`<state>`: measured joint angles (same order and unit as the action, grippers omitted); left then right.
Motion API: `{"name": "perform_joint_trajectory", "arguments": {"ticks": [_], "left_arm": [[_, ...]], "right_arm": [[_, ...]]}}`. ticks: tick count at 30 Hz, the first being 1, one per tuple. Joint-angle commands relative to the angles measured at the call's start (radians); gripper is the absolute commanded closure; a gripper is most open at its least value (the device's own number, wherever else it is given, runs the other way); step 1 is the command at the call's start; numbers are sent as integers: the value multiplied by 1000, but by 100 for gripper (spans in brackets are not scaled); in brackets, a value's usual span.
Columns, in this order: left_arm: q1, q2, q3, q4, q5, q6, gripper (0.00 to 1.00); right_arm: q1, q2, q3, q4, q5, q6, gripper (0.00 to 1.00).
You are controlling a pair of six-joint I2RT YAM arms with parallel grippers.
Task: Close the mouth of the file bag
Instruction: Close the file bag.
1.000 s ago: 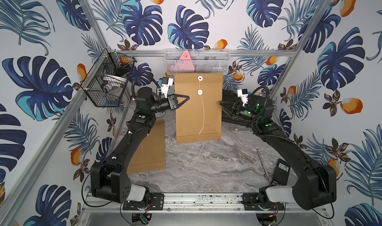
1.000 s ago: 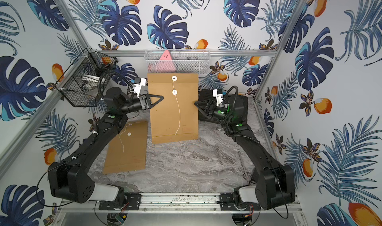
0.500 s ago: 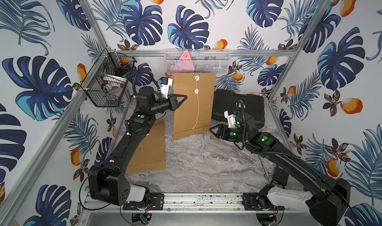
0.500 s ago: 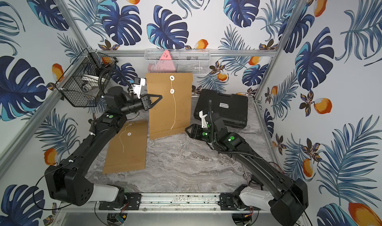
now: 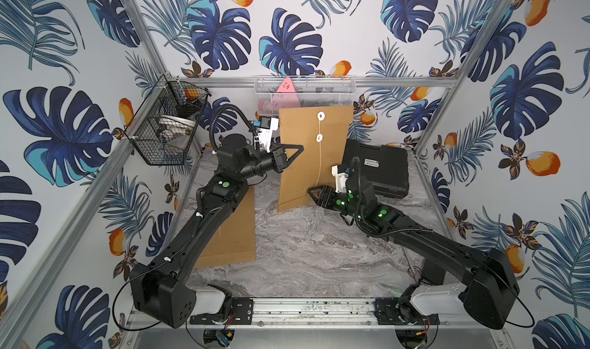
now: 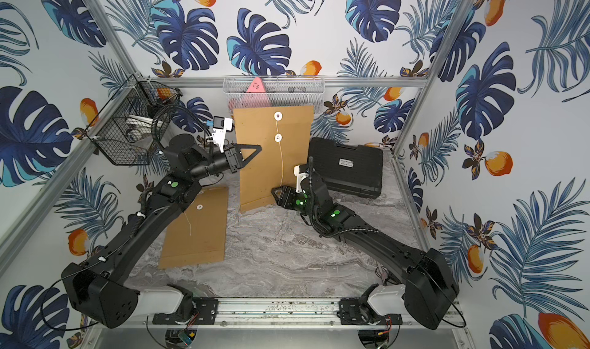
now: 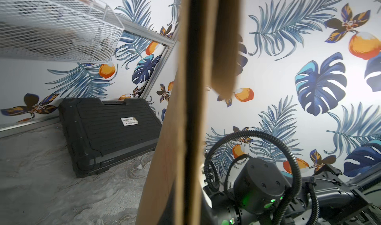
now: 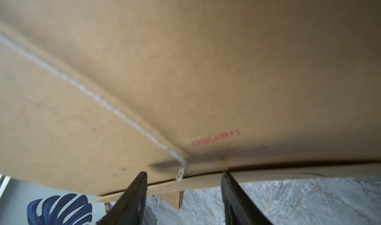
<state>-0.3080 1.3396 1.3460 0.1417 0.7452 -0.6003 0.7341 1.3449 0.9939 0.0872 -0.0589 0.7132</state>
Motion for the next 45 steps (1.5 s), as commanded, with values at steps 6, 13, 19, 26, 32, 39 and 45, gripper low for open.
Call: {"name": "perform_joint_trajectory", "arguments": {"ticks": [6,13,19,26,32,39,45], "left_arm": [[-52,-1,93,-25,31,69,100],[-59,14,119,-17,42,66,100],[-59,19,119,-20,34,83,100],[-61,21,176,-111,-2,207,100],[-59,18,210,-253,-88,396,100],[-59,16,230,-290,-152,483,100],[-59,21,223,-267,-174,448,100]], "right_arm": [[29,13,13,137,245,-177,46],[31,-2,-5,223,316,-198,46],[31,23,36,244,299,-202,45],[31,29,34,245,262,-199,79],[31,-29,40,197,130,-218,89],[31,-81,25,111,-73,-212,85],[31,-96,4,76,-97,-185,83]]}}
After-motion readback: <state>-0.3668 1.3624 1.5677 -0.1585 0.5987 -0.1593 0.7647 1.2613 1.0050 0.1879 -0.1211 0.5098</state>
